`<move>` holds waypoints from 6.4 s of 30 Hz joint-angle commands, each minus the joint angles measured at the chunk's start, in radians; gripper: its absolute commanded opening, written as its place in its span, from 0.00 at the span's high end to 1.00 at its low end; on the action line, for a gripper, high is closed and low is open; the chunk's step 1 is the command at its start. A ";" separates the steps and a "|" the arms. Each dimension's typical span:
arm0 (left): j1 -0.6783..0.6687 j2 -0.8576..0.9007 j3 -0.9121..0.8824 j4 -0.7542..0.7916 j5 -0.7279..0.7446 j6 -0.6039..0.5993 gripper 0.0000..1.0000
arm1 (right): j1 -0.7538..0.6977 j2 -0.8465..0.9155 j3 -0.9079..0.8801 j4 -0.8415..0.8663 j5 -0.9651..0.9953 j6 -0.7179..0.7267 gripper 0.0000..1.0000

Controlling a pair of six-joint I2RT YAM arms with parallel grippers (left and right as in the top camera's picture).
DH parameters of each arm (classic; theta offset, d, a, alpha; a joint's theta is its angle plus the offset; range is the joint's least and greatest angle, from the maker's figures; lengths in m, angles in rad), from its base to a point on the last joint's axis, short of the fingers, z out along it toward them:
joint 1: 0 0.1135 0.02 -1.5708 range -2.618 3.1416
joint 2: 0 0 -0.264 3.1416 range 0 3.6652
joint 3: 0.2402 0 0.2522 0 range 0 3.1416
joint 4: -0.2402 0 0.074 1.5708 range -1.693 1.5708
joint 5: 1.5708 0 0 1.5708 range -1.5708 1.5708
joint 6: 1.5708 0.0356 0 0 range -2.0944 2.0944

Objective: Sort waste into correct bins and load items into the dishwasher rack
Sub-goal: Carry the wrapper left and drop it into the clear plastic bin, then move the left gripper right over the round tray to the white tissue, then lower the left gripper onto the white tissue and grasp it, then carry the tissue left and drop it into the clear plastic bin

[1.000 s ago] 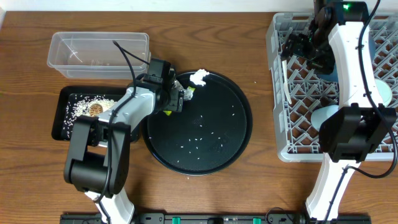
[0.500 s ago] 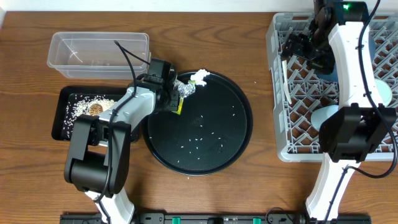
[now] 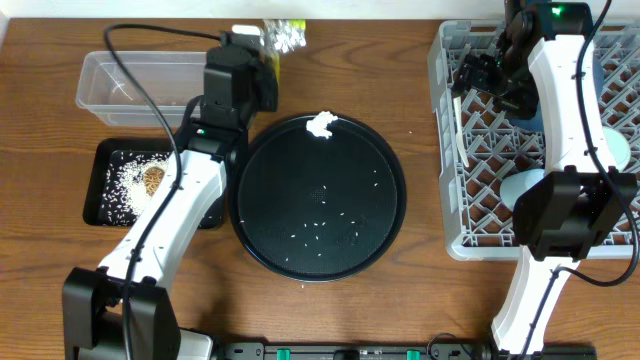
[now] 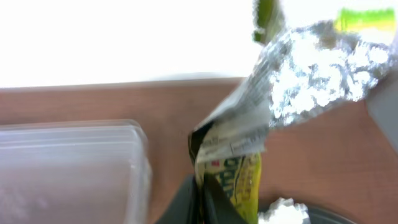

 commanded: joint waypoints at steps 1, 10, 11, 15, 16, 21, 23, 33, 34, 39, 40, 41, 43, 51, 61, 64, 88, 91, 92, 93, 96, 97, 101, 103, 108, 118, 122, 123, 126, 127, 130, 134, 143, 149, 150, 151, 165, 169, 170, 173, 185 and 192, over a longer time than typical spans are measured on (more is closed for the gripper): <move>0.042 0.027 0.003 0.038 -0.171 -0.001 0.94 | 0.013 -0.016 0.021 0.000 0.000 -0.013 0.01; 0.212 0.138 0.003 0.148 -0.179 0.014 0.94 | 0.013 -0.016 0.021 0.000 0.000 -0.013 0.01; 0.228 0.144 0.003 0.165 -0.178 0.014 0.94 | 0.013 -0.016 0.021 0.000 0.000 -0.013 0.01; 0.267 0.159 0.003 0.204 -0.142 0.014 0.94 | 0.013 -0.016 0.021 0.000 0.000 -0.013 0.01; 0.273 0.163 0.003 0.204 -0.136 0.014 0.94 | 0.013 -0.016 0.021 0.000 0.000 -0.013 0.01; 0.280 0.174 0.003 0.198 -0.131 0.014 0.14 | 0.013 -0.016 0.021 0.000 0.000 -0.013 0.01; 0.280 0.174 0.003 0.193 -0.130 0.014 0.04 | 0.013 -0.016 0.021 0.000 0.000 -0.013 0.01; 0.229 0.090 0.003 0.087 -0.130 0.013 0.02 | 0.013 -0.016 0.021 0.000 0.000 -0.013 0.01; 0.214 0.074 0.003 0.072 -0.129 0.013 0.02 | 0.013 -0.016 0.021 0.000 0.000 -0.013 0.01; 0.079 -0.017 0.003 -0.053 -0.024 0.014 0.02 | 0.013 -0.016 0.021 0.000 0.000 -0.013 0.01; 0.048 -0.022 0.003 -0.078 0.029 0.014 0.02 | 0.013 -0.016 0.021 0.000 0.000 -0.013 0.01; 0.022 -0.022 0.003 -0.097 0.069 0.013 0.02 | 0.013 -0.016 0.021 0.000 0.000 -0.013 0.01; -0.035 -0.006 0.003 -0.132 0.106 0.013 0.02 | 0.013 -0.016 0.021 0.000 0.000 -0.013 0.01; -0.122 0.147 0.003 -0.161 0.108 0.014 0.02 | 0.013 -0.016 0.021 0.000 0.000 -0.013 0.01; -0.181 0.257 0.003 -0.149 0.107 0.005 0.02 | 0.013 -0.016 0.021 0.000 0.000 -0.013 0.01; -0.192 0.295 0.003 -0.129 0.107 -0.036 0.02 | 0.013 -0.016 0.021 0.000 0.000 -0.013 0.01; -0.193 0.407 0.003 0.002 0.103 -0.150 0.02 | 0.013 -0.016 0.021 -0.001 0.000 -0.013 0.01; -0.193 0.427 0.003 0.003 0.103 -0.149 0.02 | 0.013 -0.016 0.021 0.000 0.000 -0.013 0.01; -0.193 0.430 0.003 0.005 0.103 -0.149 0.02 | 0.013 -0.016 0.021 0.000 0.000 -0.013 0.01; -0.192 0.433 0.003 0.007 0.103 -0.149 0.02 | 0.013 -0.016 0.021 0.000 0.000 -0.013 0.01; -0.192 0.441 0.003 0.016 0.103 -0.149 0.02 | 0.013 -0.016 0.021 0.000 0.000 -0.013 0.01; -0.192 0.441 0.003 0.021 0.103 -0.149 0.02 | 0.013 -0.016 0.021 0.000 0.000 -0.013 0.01; -0.192 0.441 0.003 0.039 0.103 -0.149 0.15 | 0.013 -0.016 0.021 0.000 0.000 -0.013 0.01; -0.192 0.441 0.003 0.041 0.103 -0.149 0.26 | 0.013 -0.016 0.021 0.000 0.000 -0.013 0.01; -0.192 0.441 0.003 0.039 0.103 -0.149 0.50 | 0.013 -0.016 0.021 0.000 0.000 -0.013 0.01; -0.192 0.440 0.003 0.039 0.103 -0.149 0.85 | 0.013 -0.016 0.021 0.000 0.000 -0.013 0.01; -0.192 0.428 0.003 0.032 0.103 -0.149 0.94 | 0.013 -0.016 0.021 0.000 0.000 -0.013 0.01; -0.192 0.418 0.003 0.027 0.103 -0.149 0.94 | 0.013 -0.016 0.021 0.000 0.000 -0.013 0.01; -0.192 0.383 0.003 0.016 0.103 -0.148 0.94 | 0.013 -0.016 0.021 0.000 0.000 -0.013 0.01; -0.192 0.368 0.003 0.016 0.103 -0.148 0.94 | 0.013 -0.016 0.021 0.000 0.000 -0.013 0.01; -0.192 0.304 0.003 0.013 0.102 -0.148 0.94 | 0.013 -0.016 0.021 -0.001 0.000 -0.013 0.01; -0.189 0.214 0.003 0.017 0.069 -0.144 0.94 | 0.013 -0.016 0.021 0.000 0.000 -0.013 0.01; -0.116 0.104 0.003 0.092 -0.246 0.002 0.94 | 0.013 -0.016 0.021 0.000 0.000 -0.013 0.01; 0.047 0.106 0.003 0.163 -0.236 0.055 0.94 | 0.013 -0.016 0.021 0.000 0.000 -0.013 0.01; 0.078 0.106 0.003 0.177 -0.235 0.055 0.94 | 0.013 -0.016 0.021 0.000 0.000 -0.013 0.01; 0.113 0.106 0.003 0.192 -0.235 0.055 0.94 | 0.013 -0.016 0.021 -0.001 0.000 -0.013 0.01; 0.375 0.244 0.003 0.244 -0.024 0.059 0.94 | 0.013 -0.016 0.021 0.000 0.000 -0.013 0.01; 0.386 0.278 0.003 0.285 -0.024 0.059 0.93 | 0.013 -0.016 0.021 -0.001 0.000 -0.013 0.01; 0.386 0.283 0.003 0.293 -0.024 0.059 0.89 | 0.013 -0.016 0.021 0.000 0.000 -0.013 0.01; 0.385 0.287 0.003 0.299 -0.024 0.058 0.44 | 0.013 -0.016 0.021 0.000 0.000 -0.013 0.01; 0.384 0.198 0.003 0.202 -0.024 -0.030 0.02 | 0.013 -0.016 0.021 0.000 0.000 -0.013 0.01; 0.384 -0.026 0.003 -0.055 -0.024 -0.177 0.02 | 0.013 -0.016 0.021 0.000 0.000 -0.013 0.01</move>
